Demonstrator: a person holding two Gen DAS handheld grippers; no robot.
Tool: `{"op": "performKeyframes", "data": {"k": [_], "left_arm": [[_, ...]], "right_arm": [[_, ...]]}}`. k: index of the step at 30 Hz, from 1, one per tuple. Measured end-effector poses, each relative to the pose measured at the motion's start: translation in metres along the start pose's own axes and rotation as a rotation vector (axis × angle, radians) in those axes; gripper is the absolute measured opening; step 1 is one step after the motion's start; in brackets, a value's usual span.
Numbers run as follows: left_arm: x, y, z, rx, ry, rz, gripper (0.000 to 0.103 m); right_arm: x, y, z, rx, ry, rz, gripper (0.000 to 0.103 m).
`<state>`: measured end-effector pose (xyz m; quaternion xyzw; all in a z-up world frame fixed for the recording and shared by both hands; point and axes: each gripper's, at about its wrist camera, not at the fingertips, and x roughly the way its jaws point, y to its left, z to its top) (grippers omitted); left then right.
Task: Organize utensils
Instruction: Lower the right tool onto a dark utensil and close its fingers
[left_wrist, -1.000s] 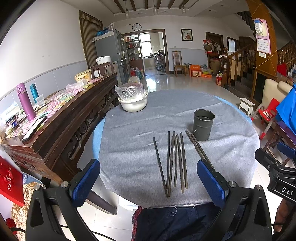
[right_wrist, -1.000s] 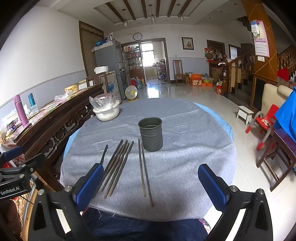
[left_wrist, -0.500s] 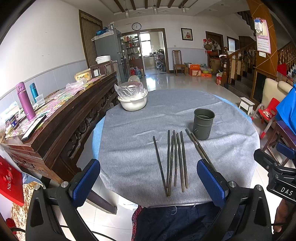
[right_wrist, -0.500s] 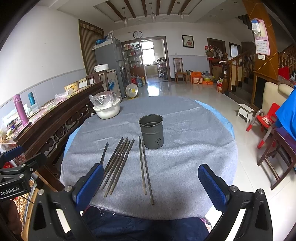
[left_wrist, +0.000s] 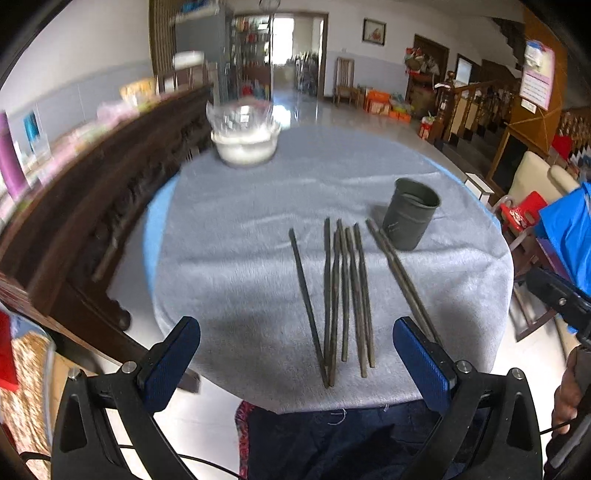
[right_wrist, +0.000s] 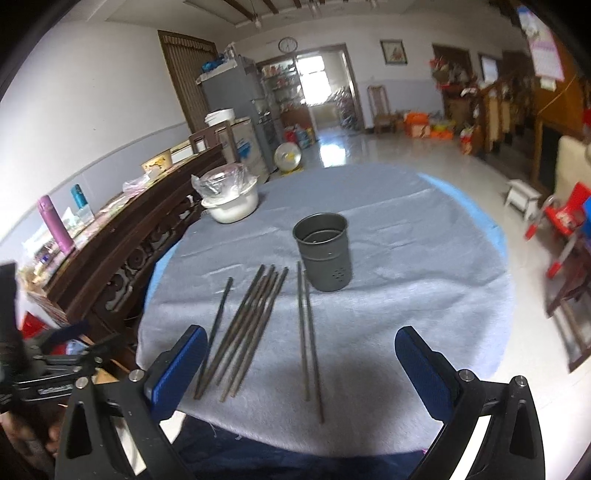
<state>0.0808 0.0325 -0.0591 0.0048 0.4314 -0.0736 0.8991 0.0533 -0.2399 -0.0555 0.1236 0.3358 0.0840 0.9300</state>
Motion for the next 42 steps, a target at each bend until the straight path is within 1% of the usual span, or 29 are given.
{"op": "performKeyframes", "data": {"k": [1,2,3,4,5,8,9,10,11,13,14,16,18,19,22,24,26,28,31,34,39,42], "left_arm": [[0.008,0.006,0.003,-0.008,0.008,-0.007,0.103],[0.018,0.012,0.007,-0.020,0.022,-0.013,0.103],[0.026,0.016,0.005,-0.057,0.061,-0.056,0.103],[0.034,0.021,0.008,-0.066,0.073,-0.068,0.103],[0.042,0.027,0.011,-0.073,0.089,-0.076,0.103],[0.068,0.039,0.018,-0.086,0.155,-0.106,0.097],[0.076,0.041,0.021,-0.086,0.173,-0.111,0.091],[0.083,0.042,0.024,-0.096,0.187,-0.126,0.083],[0.091,0.044,0.026,-0.099,0.199,-0.130,0.080],[0.105,0.045,0.032,-0.098,0.231,-0.139,0.071],[0.112,0.044,0.036,-0.100,0.249,-0.151,0.070],[0.123,0.042,0.042,-0.101,0.273,-0.178,0.066],[0.139,0.042,0.047,-0.091,0.314,-0.170,0.061],[0.146,0.041,0.050,-0.097,0.325,-0.178,0.058],[0.166,0.040,0.056,-0.123,0.370,-0.199,0.053],[0.177,0.040,0.059,-0.144,0.395,-0.211,0.053],[0.188,0.040,0.062,-0.155,0.424,-0.210,0.053],[0.195,0.039,0.065,-0.170,0.439,-0.216,0.053],[0.203,0.040,0.067,-0.193,0.461,-0.218,0.053],[0.207,0.040,0.066,-0.208,0.475,-0.217,0.053],[0.213,0.039,0.064,-0.233,0.499,-0.213,0.053],[0.215,0.038,0.067,-0.239,0.498,-0.211,0.053]], "right_arm": [[0.008,-0.002,0.003,0.000,0.015,0.018,0.096],[0.018,-0.004,0.006,0.000,0.038,0.032,0.085],[0.028,-0.006,0.008,0.004,0.061,0.043,0.078],[0.039,-0.008,0.010,0.013,0.088,0.053,0.064],[0.053,-0.011,0.011,0.029,0.118,0.063,0.052],[0.086,-0.017,0.013,0.046,0.174,0.071,0.040],[0.097,-0.019,0.013,0.047,0.187,0.066,0.039],[0.110,-0.020,0.013,0.051,0.203,0.059,0.038],[0.119,-0.022,0.013,0.057,0.215,0.059,0.036],[0.140,-0.025,0.015,0.064,0.237,0.056,0.030],[0.150,-0.026,0.016,0.065,0.249,0.047,0.028],[0.165,-0.028,0.016,0.072,0.269,0.049,0.024],[0.178,-0.031,0.017,0.074,0.292,0.039,0.020],[0.184,-0.032,0.017,0.077,0.303,0.039,0.019],[0.199,-0.034,0.017,0.089,0.327,0.046,0.017],[0.204,-0.036,0.018,0.095,0.339,0.057,0.017],[0.211,-0.038,0.018,0.097,0.354,0.051,0.017],[0.218,-0.039,0.017,0.103,0.370,0.062,0.017],[0.225,-0.043,0.015,0.116,0.388,0.054,0.017],[0.228,-0.043,0.015,0.113,0.401,0.069,0.018],[0.232,-0.040,0.018,0.102,0.419,0.058,0.018],[0.234,-0.036,0.019,0.075,0.420,0.050,0.018]]}}
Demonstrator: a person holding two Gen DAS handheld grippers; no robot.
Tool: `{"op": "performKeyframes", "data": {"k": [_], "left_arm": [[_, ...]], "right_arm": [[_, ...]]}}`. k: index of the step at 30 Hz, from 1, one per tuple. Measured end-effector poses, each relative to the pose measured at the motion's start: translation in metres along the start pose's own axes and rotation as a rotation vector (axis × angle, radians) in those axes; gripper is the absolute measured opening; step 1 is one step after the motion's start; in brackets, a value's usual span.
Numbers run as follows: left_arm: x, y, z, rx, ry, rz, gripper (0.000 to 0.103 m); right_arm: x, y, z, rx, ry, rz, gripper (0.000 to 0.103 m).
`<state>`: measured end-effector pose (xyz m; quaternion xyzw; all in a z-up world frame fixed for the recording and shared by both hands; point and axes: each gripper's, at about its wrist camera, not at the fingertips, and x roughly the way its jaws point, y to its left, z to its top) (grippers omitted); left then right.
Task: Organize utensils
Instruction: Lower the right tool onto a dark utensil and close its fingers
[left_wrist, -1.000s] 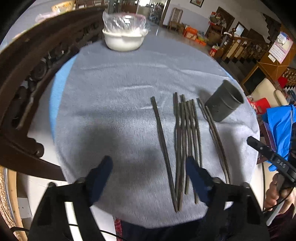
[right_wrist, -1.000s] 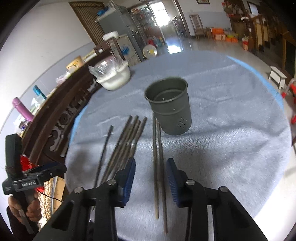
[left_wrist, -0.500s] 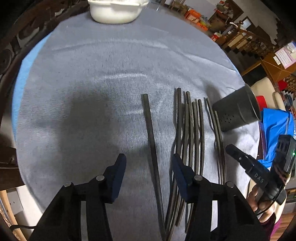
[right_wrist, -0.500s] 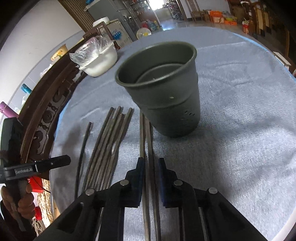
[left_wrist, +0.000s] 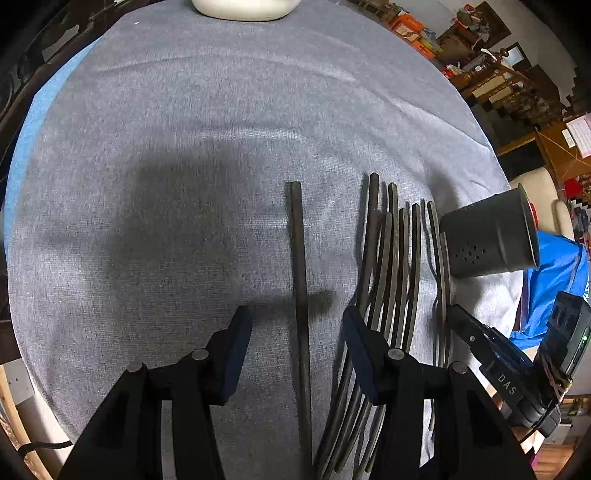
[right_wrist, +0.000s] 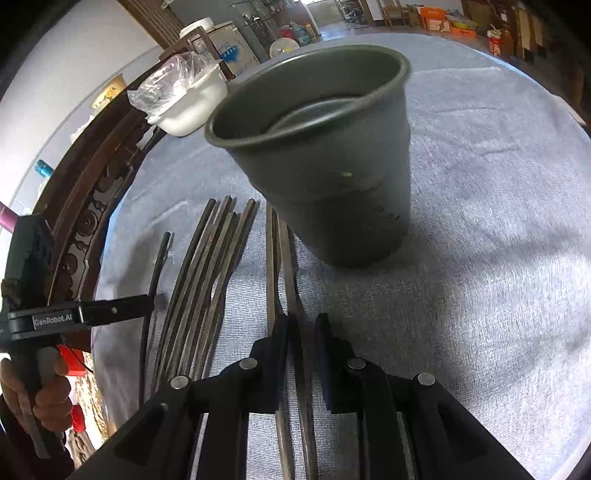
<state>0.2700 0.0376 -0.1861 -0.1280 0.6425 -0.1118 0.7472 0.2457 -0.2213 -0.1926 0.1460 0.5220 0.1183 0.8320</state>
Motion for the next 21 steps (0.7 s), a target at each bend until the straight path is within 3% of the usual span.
{"op": "performKeyframes", "data": {"k": [8,11,16,21], "left_arm": [[0.007,-0.007,0.017,-0.039,0.001,0.018,0.053],[0.009,-0.009,0.031,-0.059,0.003,0.012,0.051],[0.009,-0.007,0.035,-0.058,0.003,0.054,0.026],[0.007,0.001,0.036,-0.083,0.027,0.046,0.022]], "right_arm": [[0.008,0.017,0.006,-0.072,0.018,-0.060,0.017],[0.006,0.013,0.003,-0.065,0.022,-0.062,0.010],[-0.003,0.003,-0.008,-0.032,0.079,-0.021,0.010],[-0.003,0.006,-0.009,-0.043,0.111,-0.043,0.011]]}}
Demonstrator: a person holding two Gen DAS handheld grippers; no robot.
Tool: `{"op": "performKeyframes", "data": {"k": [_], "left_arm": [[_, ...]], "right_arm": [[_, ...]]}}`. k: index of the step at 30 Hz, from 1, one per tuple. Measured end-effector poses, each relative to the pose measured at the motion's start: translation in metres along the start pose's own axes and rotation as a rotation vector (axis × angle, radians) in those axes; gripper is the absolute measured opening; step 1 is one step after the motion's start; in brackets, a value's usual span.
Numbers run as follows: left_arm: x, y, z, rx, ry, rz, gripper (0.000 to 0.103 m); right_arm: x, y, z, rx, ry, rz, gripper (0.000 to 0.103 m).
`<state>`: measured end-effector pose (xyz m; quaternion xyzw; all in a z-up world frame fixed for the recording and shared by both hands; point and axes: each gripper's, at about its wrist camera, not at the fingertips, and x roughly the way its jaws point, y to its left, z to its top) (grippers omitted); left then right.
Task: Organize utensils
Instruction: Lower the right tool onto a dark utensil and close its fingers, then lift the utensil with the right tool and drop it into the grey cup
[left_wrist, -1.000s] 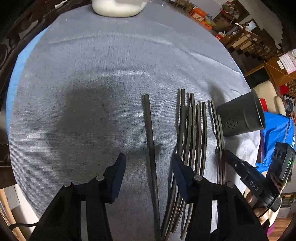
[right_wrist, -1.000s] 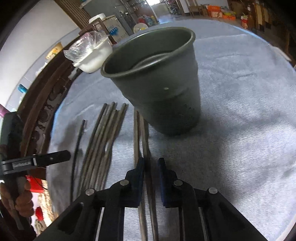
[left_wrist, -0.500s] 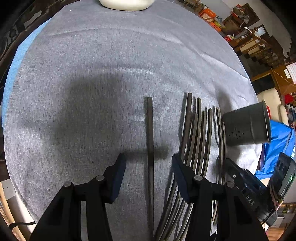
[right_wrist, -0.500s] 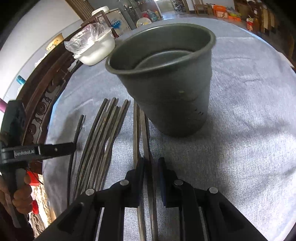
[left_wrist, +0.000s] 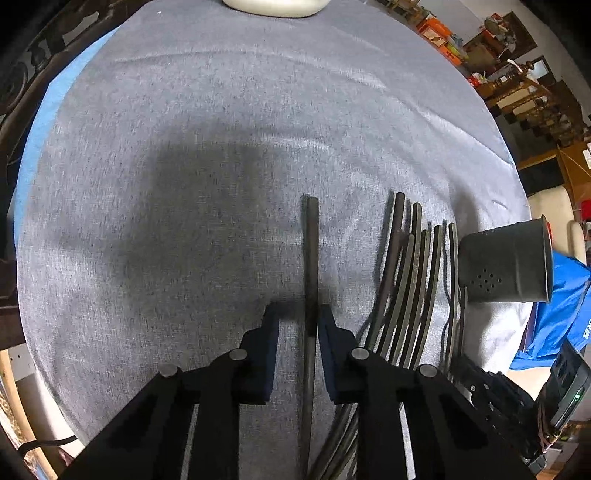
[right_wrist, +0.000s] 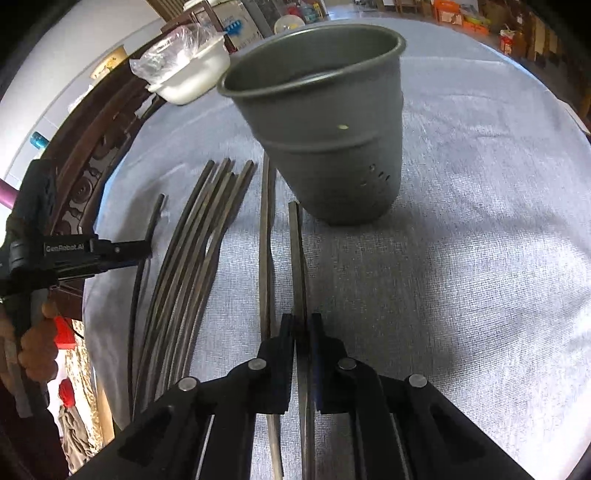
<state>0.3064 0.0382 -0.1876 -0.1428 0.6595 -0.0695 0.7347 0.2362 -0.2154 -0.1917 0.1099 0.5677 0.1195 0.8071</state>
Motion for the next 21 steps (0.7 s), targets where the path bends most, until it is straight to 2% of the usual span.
{"op": "performKeyframes", "data": {"k": [6,12,15,17,18,21], "left_arm": [[-0.001,-0.010,0.003,-0.011,0.020,0.042,0.025],[0.010,-0.029,0.012,-0.008,0.026,0.057,0.026],[0.008,-0.033,0.015,-0.014,0.023,0.057,0.026],[0.008,-0.034,0.014,-0.005,0.015,0.066,0.019],[0.004,-0.032,0.009,-0.003,0.011,0.064,0.010],[-0.003,-0.020,-0.003,-0.003,-0.005,0.039,0.007]], "right_arm": [[0.009,0.009,0.016,-0.005,-0.003,-0.040,0.012],[0.012,0.007,0.021,-0.010,-0.039,-0.017,0.012],[0.009,0.007,0.019,-0.029,-0.050,-0.021,0.007],[0.005,0.007,0.016,-0.040,-0.061,-0.015,0.007],[0.002,0.008,0.015,-0.045,-0.071,-0.004,0.007],[-0.012,0.012,0.011,-0.072,-0.108,0.013,0.007]]}}
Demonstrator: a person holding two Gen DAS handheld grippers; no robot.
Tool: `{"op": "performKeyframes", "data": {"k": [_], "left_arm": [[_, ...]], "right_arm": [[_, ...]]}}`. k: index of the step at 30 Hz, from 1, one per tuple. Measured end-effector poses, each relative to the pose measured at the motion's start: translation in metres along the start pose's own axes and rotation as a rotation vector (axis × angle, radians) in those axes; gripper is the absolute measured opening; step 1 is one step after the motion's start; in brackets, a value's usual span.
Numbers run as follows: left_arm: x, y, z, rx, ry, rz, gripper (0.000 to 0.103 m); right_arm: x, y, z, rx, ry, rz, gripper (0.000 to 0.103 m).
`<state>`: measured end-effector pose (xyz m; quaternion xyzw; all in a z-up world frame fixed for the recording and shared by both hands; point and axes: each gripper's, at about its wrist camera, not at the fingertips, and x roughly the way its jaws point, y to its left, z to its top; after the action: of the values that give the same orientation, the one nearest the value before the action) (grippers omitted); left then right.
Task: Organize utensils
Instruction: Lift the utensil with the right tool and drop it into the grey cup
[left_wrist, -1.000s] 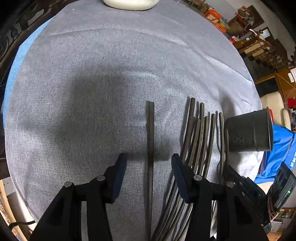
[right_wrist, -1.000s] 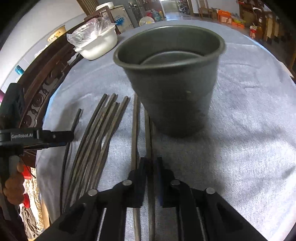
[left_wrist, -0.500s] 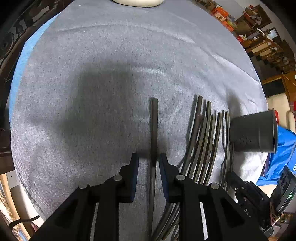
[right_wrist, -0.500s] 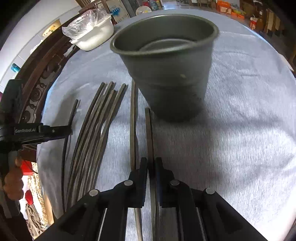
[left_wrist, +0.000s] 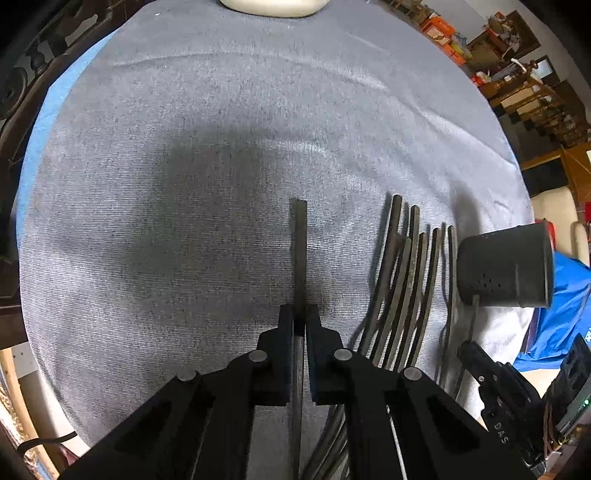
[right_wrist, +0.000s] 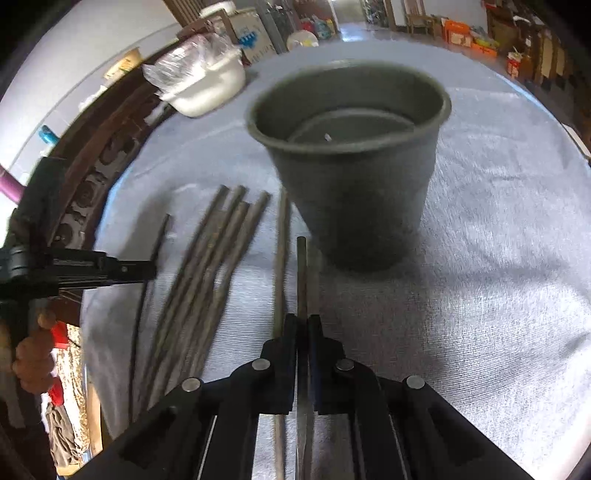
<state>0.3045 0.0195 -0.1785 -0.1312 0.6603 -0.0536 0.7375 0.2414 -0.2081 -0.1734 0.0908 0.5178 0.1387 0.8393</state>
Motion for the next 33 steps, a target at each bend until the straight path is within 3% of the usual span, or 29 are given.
{"op": "performKeyframes", "data": {"k": [6,11,14,15,16,21,24,31,33], "left_arm": [[-0.031,0.002,-0.008,0.032,-0.067,-0.010,0.006],[-0.030,0.014,-0.003,0.000,-0.059,0.004,0.006],[-0.029,0.019,0.007,-0.023,-0.064,-0.004,0.022],[-0.031,0.019,0.010,-0.022,-0.069,0.007,0.036],[-0.031,0.017,0.014,-0.016,-0.078,0.022,0.044],[-0.013,0.008,0.026,0.008,-0.049,0.065,0.044],[-0.003,0.008,0.029,-0.003,-0.021,0.072,0.041],[0.005,0.003,0.038,0.017,-0.022,0.097,0.008],[0.003,0.005,0.037,0.018,-0.028,0.092,0.007]], "right_arm": [[-0.034,0.013,-0.002,-0.051,-0.078,0.064,0.007],[-0.057,0.018,-0.004,-0.042,-0.126,0.118,0.007],[-0.061,0.016,-0.005,-0.030,-0.143,0.130,0.007],[-0.061,0.015,-0.005,-0.021,-0.145,0.132,0.007],[-0.062,0.013,-0.006,-0.007,-0.148,0.139,0.007],[-0.072,0.004,-0.009,0.026,-0.180,0.160,0.007],[-0.079,0.001,-0.011,0.032,-0.196,0.161,0.007],[-0.085,-0.008,-0.012,0.045,-0.217,0.173,0.007],[-0.090,-0.008,-0.011,0.039,-0.237,0.177,0.007]]}}
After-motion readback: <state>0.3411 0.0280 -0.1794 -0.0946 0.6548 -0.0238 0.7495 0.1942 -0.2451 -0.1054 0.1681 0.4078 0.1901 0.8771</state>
